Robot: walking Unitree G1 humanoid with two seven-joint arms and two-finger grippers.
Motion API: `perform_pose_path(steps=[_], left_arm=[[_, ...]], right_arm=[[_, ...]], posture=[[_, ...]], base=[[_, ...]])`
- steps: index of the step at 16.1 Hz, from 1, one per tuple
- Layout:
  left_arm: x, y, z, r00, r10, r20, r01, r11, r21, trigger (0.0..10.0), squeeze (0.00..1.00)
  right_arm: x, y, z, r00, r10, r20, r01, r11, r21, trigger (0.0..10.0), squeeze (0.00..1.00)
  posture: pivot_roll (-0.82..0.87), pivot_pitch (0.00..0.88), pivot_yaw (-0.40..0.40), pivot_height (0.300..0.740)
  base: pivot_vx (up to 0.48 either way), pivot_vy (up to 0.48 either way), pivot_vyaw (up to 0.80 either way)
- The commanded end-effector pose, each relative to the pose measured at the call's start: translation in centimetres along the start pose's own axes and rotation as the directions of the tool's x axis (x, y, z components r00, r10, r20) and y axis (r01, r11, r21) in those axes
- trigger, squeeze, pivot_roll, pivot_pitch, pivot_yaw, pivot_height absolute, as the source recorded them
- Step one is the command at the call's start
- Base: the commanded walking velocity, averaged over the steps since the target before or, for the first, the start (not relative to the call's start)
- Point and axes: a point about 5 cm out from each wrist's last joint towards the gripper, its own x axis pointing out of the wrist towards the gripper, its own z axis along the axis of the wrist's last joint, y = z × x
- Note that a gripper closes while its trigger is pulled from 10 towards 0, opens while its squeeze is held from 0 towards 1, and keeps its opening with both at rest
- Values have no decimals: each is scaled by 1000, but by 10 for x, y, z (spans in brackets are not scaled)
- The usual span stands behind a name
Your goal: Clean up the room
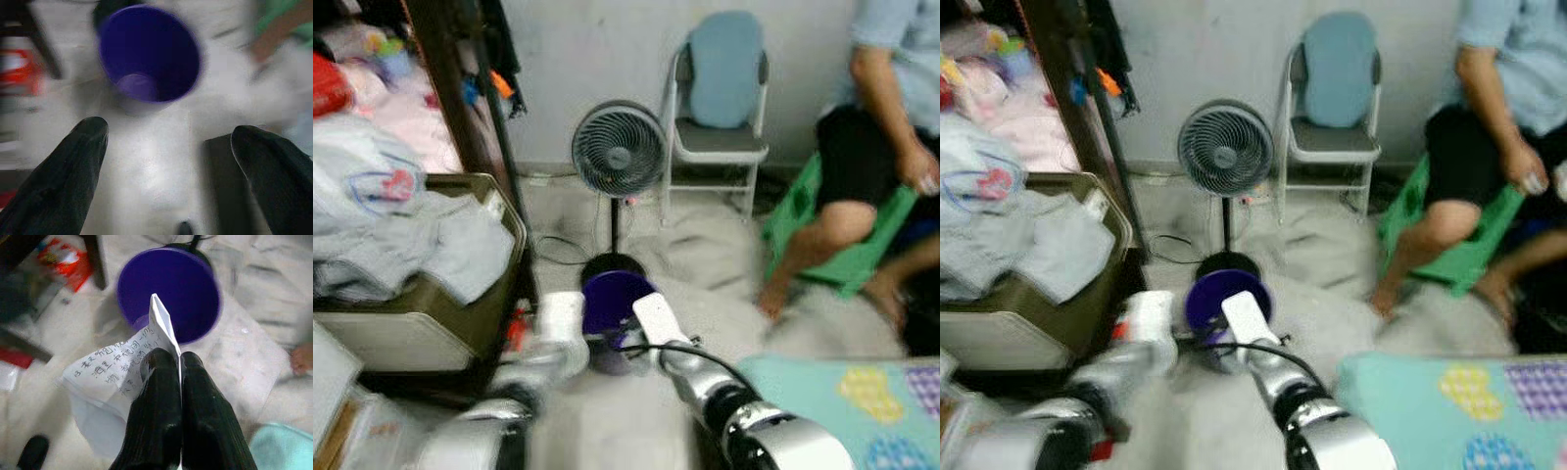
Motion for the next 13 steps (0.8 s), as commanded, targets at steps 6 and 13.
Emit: perform_pose_path(steps=[6,13], left_arm=[[2,-11,11,999,-21,28,20,1000,14,10000,0],[2,-10,10,1000,1,23,-1,1000,14,10000,0]], right_arm=[[0,16,12,999,40,24,-40,999,1,10000,0],[0,16,12,999,42,28,-42,999,-4,10000,0]], posture=[[-188,0,12,740],[-187,0,9,740]], base=[[413,0,0],[205,0,0]])
